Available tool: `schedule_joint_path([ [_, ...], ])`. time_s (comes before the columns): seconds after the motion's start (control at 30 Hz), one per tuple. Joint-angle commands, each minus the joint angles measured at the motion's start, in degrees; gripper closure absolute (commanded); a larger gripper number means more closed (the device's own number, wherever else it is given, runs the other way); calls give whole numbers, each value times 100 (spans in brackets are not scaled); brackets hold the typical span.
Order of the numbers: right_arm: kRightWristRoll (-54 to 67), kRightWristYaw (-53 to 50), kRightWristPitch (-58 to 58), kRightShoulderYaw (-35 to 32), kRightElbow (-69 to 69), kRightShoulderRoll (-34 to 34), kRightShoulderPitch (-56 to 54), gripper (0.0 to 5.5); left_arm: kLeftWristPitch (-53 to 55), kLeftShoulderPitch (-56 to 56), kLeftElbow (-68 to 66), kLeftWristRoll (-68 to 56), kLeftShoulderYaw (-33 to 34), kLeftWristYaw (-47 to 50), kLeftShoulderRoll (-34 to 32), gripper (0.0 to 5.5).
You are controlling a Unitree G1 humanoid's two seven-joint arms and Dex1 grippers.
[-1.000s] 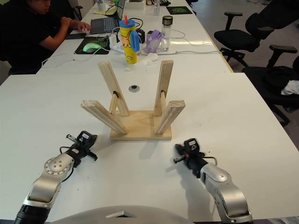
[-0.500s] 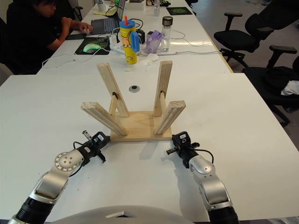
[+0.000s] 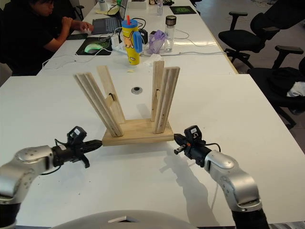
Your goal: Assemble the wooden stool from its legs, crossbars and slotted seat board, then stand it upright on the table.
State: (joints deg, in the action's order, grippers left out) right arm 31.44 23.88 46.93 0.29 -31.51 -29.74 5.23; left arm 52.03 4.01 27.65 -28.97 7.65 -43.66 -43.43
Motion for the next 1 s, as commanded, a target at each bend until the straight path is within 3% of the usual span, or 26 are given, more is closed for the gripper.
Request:
schedule_joint_path([
  [0.03,3326,1409,1007,-239,-1365,-585,-964,547,512,-988,825,-2074,481,-1492,-563,550],
  [0.2,3813,1059,960,-1007,-647,-650,-1274,547,318,-724,509,-1724,674,-1595,-767,550],
  [0.27,3369,1157,901,-1010,-433,-795,-1262,547,101,-622,429,-1441,587,-1636,-842,550],
  [0.37,1703,1564,99,-585,168,-1402,-767,550,-695,-218,102,-610,392,-1860,-1128,530],
  [0.53,615,2552,-1054,-413,1114,-1849,-138,481,-1335,154,-830,-463,708,-2523,-1349,466],
  [0.7,229,3330,-1627,-273,1680,-1973,-286,409,-1850,156,-1244,-161,478,-2933,-1550,397],
  [1.0,-129,3501,-1959,18,2165,-1531,-571,271,-2304,-303,-1168,-127,-47,-2568,-794,279],
])
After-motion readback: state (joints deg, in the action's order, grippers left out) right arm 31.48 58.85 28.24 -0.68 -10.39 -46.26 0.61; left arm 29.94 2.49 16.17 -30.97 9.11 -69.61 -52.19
